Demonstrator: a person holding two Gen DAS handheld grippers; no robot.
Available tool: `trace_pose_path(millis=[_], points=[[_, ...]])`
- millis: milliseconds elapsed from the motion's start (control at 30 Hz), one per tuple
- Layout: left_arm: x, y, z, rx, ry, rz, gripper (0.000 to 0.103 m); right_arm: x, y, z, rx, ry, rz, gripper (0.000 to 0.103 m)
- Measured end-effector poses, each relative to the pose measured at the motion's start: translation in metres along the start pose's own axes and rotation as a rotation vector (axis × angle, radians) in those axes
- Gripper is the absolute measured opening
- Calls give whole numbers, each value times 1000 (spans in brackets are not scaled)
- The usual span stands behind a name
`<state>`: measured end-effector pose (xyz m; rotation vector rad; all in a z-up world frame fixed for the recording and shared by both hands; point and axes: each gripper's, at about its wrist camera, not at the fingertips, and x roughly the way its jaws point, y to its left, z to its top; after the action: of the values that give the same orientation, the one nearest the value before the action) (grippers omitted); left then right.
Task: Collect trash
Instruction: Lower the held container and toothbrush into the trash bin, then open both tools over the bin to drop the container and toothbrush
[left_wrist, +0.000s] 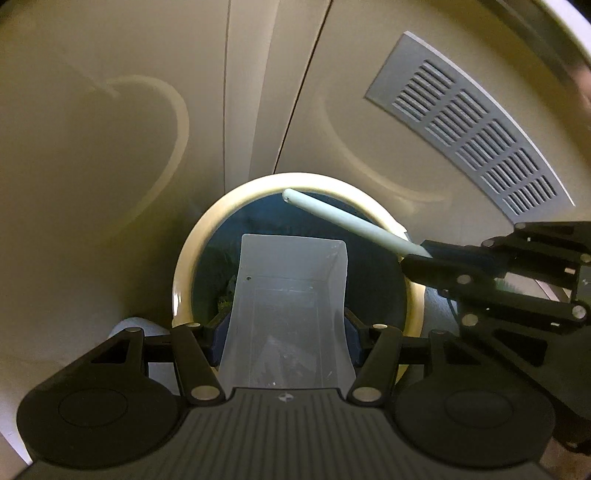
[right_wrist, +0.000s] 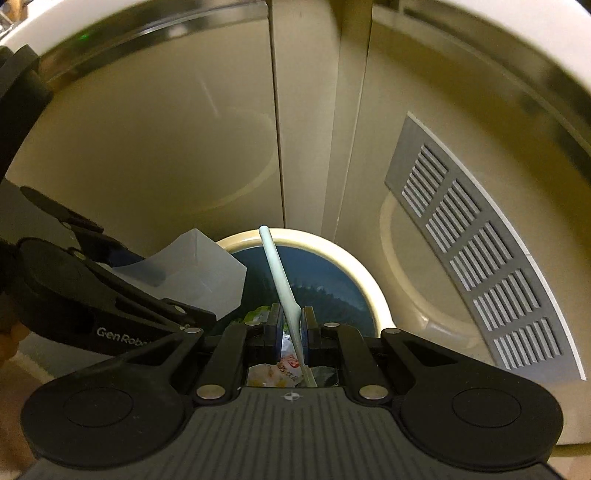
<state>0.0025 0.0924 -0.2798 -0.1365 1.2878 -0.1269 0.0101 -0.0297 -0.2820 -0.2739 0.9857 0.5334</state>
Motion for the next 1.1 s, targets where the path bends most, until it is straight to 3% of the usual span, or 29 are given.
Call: trace_pose_path(millis=[600, 667, 700, 767, 800, 900, 1100], points=[[68, 16, 9, -37, 138, 6, 67, 76, -25, 15, 157, 150, 29, 11], [77, 17, 10, -25, 171, -1, 76, 82, -26, 15, 170, 159, 19, 11], [79, 17, 9, -8, 190, 0, 91, 85, -26, 16, 179, 162, 14, 11], [80, 16, 7, 16, 195, 1, 99, 88, -30, 17, 207, 172, 7, 12], [79, 16, 7, 27, 195, 4, 99, 90, -35, 21, 222, 173, 4, 18], [74, 15, 5, 42, 194, -8, 99, 86, -42, 23, 256, 151, 9, 62], [28, 2, -6, 147, 122, 95, 99, 36, -41, 17, 231, 59, -14, 69]])
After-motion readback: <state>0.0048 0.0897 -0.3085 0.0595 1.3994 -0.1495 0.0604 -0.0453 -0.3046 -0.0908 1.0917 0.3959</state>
